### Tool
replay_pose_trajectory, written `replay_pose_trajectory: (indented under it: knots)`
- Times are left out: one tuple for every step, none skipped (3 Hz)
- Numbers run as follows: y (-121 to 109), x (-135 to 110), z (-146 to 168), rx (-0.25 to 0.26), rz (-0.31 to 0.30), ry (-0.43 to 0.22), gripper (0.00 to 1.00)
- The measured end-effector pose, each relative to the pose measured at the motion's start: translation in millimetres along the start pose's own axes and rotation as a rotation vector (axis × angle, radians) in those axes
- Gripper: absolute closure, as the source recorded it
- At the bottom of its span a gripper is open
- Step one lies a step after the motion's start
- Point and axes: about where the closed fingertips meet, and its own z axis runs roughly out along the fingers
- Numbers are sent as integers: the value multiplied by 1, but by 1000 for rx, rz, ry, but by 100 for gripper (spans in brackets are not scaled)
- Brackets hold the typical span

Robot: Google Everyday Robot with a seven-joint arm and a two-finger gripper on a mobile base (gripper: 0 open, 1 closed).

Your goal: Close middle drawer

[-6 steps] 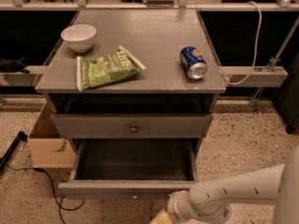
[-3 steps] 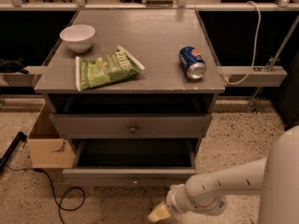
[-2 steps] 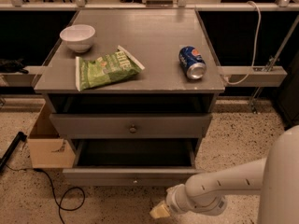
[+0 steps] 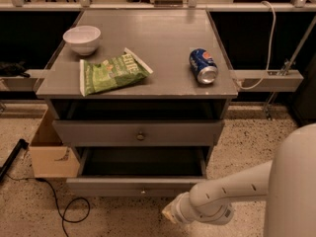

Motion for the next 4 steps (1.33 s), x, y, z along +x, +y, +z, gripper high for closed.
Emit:
replay_pose_trajectory:
  knots:
    - [-10,-19,3,31,-28,13,98]
    - [-24,-32,6,57,-45,17,100]
    - [-33,-39,15,13,-59,-16,100]
    - [-68,-17,5,-24,38,-86,100]
